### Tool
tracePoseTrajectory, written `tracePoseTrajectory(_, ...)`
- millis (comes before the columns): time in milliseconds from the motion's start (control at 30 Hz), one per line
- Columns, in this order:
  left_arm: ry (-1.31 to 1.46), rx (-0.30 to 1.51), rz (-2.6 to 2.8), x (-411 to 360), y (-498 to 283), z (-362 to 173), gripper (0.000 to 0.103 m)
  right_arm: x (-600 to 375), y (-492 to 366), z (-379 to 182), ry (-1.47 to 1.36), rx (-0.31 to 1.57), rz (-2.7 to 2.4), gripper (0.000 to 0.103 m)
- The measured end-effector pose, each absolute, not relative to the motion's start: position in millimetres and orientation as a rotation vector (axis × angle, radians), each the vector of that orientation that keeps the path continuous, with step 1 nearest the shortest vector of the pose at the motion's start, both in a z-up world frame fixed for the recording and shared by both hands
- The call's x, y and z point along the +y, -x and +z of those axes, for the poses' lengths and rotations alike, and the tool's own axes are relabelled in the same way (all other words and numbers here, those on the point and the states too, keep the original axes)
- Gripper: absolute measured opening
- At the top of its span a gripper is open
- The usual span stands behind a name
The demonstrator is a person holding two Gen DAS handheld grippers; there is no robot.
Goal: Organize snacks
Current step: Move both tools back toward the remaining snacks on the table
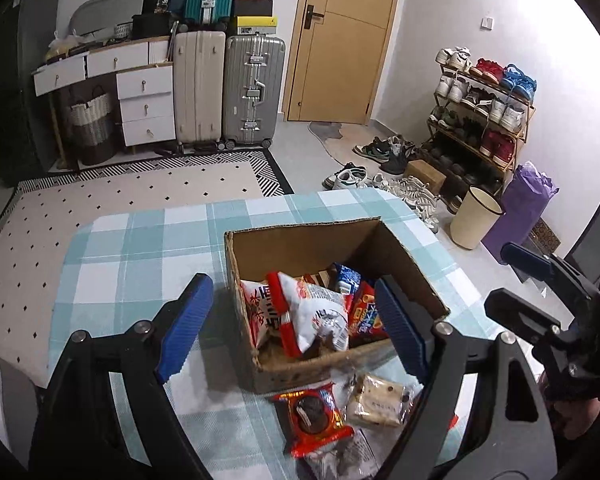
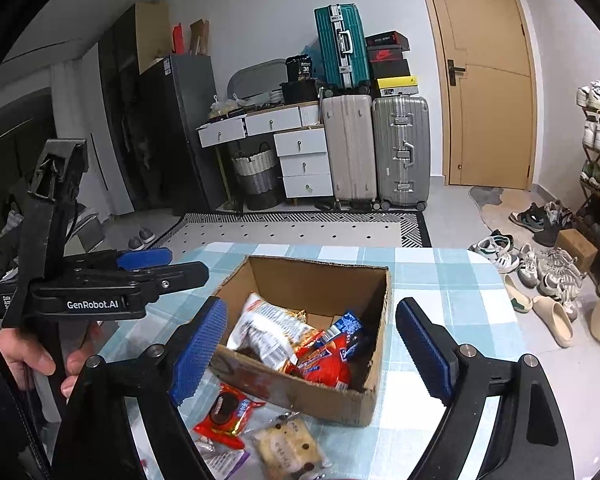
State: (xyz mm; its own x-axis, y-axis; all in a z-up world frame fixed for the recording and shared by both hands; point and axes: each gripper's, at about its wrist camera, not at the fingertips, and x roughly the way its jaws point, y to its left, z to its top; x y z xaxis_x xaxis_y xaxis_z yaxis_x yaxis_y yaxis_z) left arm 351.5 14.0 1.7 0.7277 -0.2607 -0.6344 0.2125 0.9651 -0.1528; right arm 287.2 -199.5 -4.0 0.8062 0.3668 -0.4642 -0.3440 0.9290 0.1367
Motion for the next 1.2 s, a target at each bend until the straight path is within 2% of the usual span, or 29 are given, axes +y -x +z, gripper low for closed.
tracePoseTrajectory(600, 0.034, 0.649, -0.202, 24.2, -237.9, 46.6, 0.087, -187.0, -185.0, 31.1, -0.074, 0.437, 0.418, 0.092)
tracePoseTrajectory(767, 0.027, 0.624, -0.187, 23.5, -206.7, 52.6, 0.1, -181.8, -160.4, 32.2, -0.086, 0.431, 0.439, 0.094)
tracePoseTrajectory(833, 0.036, 0.615, -0.184, 25.6, -189.8, 54.1, 0.1, -178.8, -149.7, 31.8, -0.081, 0.426, 0.444, 0.098)
tracePoseTrajectory(1200, 0.074, 0.625, -0.134, 39.4, -128.0, 42.4, 0.102, -163.7, -101.4, 23.1, -0.056, 0.421, 0.482, 0.1)
